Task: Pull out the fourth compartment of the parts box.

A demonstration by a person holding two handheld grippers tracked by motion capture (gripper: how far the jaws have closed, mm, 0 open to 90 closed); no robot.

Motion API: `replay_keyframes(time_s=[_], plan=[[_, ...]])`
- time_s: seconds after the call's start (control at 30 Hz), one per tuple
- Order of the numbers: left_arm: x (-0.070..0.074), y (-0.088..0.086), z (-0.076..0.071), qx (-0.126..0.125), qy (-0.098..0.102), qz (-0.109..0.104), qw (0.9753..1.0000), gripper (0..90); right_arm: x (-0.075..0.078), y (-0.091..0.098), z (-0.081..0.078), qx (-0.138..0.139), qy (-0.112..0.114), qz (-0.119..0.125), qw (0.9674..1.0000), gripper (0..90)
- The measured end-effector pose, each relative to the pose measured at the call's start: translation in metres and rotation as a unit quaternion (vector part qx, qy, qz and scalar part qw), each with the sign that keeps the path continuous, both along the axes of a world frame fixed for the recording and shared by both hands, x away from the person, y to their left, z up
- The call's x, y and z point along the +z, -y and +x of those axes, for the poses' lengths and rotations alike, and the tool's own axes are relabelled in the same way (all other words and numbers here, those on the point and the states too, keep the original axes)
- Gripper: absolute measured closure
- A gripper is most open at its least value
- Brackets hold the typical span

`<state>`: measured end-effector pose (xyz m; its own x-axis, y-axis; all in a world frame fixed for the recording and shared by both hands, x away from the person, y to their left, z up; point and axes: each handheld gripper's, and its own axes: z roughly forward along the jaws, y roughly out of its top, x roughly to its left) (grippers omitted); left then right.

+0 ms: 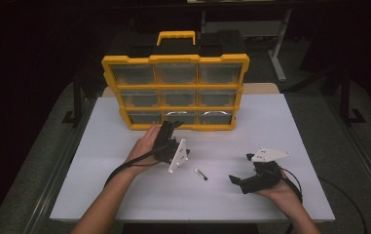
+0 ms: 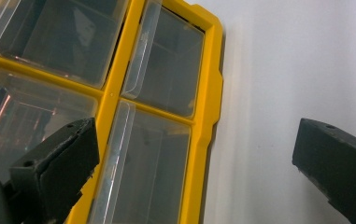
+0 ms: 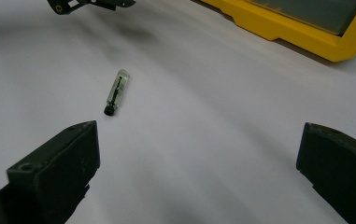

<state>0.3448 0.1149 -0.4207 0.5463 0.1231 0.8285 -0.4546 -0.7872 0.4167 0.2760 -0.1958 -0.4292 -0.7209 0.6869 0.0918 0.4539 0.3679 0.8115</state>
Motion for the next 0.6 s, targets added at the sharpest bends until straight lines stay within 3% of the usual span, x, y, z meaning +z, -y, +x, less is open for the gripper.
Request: replay_keyframes(time_s=[0.33,0.6], plan=[[-0.003,0.0008,-0.0009,0.002,0.027,0.022,0.9994,0.9,-0.0003,0.0005,-0.0001,-0.002,-0.002,0.0,1.0,0.0],[-0.0058,0.0022,-0.0029,0.001,0.056,0.043,0.9975,0.9,-0.0004,0.0005,-0.0003,-0.003,-0.002,0.0,1.0,0.0]])
